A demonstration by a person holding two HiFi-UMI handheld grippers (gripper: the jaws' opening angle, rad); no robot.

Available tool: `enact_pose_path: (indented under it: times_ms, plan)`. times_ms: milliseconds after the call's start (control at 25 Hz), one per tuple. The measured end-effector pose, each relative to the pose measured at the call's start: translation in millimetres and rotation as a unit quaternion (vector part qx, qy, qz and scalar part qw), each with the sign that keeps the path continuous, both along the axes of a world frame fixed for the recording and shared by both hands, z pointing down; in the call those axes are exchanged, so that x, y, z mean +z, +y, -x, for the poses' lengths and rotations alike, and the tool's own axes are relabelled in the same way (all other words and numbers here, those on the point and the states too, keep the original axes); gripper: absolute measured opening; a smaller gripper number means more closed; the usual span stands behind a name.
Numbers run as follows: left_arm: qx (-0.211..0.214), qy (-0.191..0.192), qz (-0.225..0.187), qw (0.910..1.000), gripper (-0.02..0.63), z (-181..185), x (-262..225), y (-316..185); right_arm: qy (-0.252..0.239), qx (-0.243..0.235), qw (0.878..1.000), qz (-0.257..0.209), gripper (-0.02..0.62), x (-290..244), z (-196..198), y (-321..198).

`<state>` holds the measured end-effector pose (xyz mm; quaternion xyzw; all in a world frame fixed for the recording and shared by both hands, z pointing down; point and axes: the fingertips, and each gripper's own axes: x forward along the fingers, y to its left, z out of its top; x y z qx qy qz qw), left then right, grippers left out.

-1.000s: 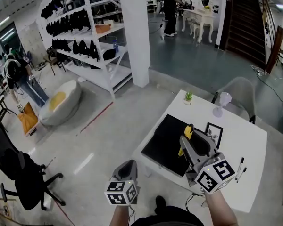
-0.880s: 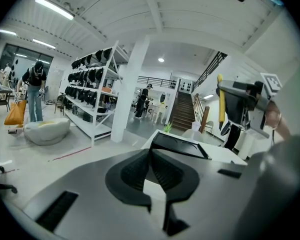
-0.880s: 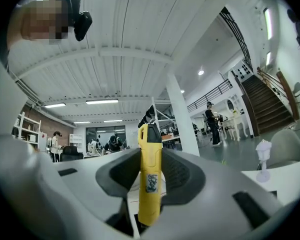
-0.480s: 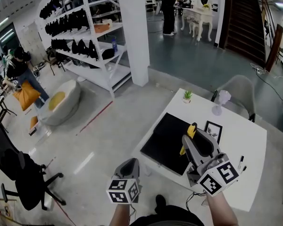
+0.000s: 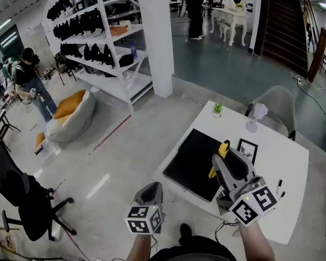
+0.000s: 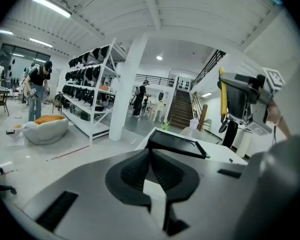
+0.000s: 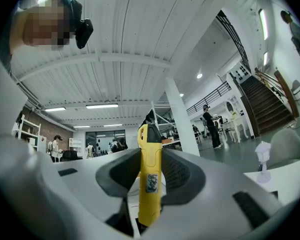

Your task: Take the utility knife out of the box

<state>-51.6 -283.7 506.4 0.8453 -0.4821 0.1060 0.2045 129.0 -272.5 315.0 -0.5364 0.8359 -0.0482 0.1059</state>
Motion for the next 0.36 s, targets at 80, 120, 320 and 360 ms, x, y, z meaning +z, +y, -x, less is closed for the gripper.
enact_pose_path:
  times_ms: [80,120,320,360]
  plan:
    - [-0.002,0.003,0.002,1.0,0.023,0.8,1.5,-0.4,0.001,-0.001,1.0,-0.002,0.124,-0.3,0.5,0.0]
    - [-0.004,0.004,0.003,1.0,0.023,1.3,2.4,-0.8,0.001,-0.001,1.0,-0.002,0.124,-0.3,0.6,-0.1]
    - [-0.006,0.004,0.006,1.0,0.023,5.5,5.7,-2.2,0.0,0.001,1.0,-0.004,0.124,0.0,2.3,-0.6]
    - [-0.006,0.003,0.006,1.0,0.023,6.6,6.2,-2.6,0.0,0.001,1.0,-0.004,0.124,0.3,2.9,-0.8]
